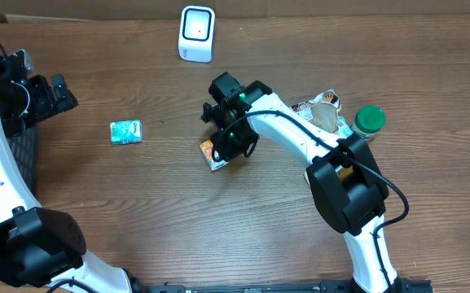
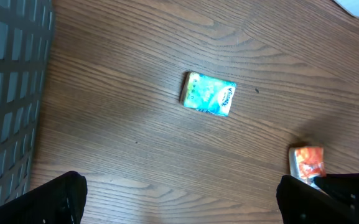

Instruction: Scan the item barcode

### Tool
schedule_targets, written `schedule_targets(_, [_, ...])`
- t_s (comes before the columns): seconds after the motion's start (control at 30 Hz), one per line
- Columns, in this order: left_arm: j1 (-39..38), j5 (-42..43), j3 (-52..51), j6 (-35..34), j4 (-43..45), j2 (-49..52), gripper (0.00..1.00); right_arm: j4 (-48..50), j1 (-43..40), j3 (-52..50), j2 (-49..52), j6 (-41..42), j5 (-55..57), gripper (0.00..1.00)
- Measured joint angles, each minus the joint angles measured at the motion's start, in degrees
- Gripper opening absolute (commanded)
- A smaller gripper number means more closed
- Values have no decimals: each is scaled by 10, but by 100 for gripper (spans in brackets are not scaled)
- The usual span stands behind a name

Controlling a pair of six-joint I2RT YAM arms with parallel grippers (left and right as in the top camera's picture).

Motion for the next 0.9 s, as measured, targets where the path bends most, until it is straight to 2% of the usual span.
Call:
schedule_targets(0.03, [0, 0, 0, 0, 0, 0, 100, 2, 0, -2, 0, -11, -1, 13])
schedule_targets(0.07, [0, 0, 0, 0, 0, 0, 100, 6, 0, -2, 0, -21, -3, 34])
schedule_targets(0.1, [0, 0, 0, 0, 0, 0, 100, 9, 0, -2, 0, -26, -5, 46])
schedule_targets(0.13, [0, 0, 0, 0, 0, 0, 100, 12, 0, -2, 0, -36, -6, 55])
schedule_targets(0.17, [0, 0, 0, 0, 0, 0, 100, 14, -1, -2, 0, -39, -7, 58])
schedule_targets(0.23, [0, 0, 0, 0, 0, 0, 99, 15, -5, -2, 0, -29, -10, 57])
schedule_targets(0.37, [0, 0, 0, 0, 0, 0, 100, -9, -25, 12, 0, 23, -19, 50])
schedule_targets(0.53, [0, 0, 0, 0, 0, 0, 100, -50, -14, 30, 0, 76, -51, 50])
schedule_targets(0.73, [0, 0, 0, 0, 0, 0, 100, -92, 26, 30, 0, 102, -65, 50])
schedule_targets(0.9, [0, 0, 0, 0, 0, 0, 100, -124, 23, 31, 0, 116, -80, 49])
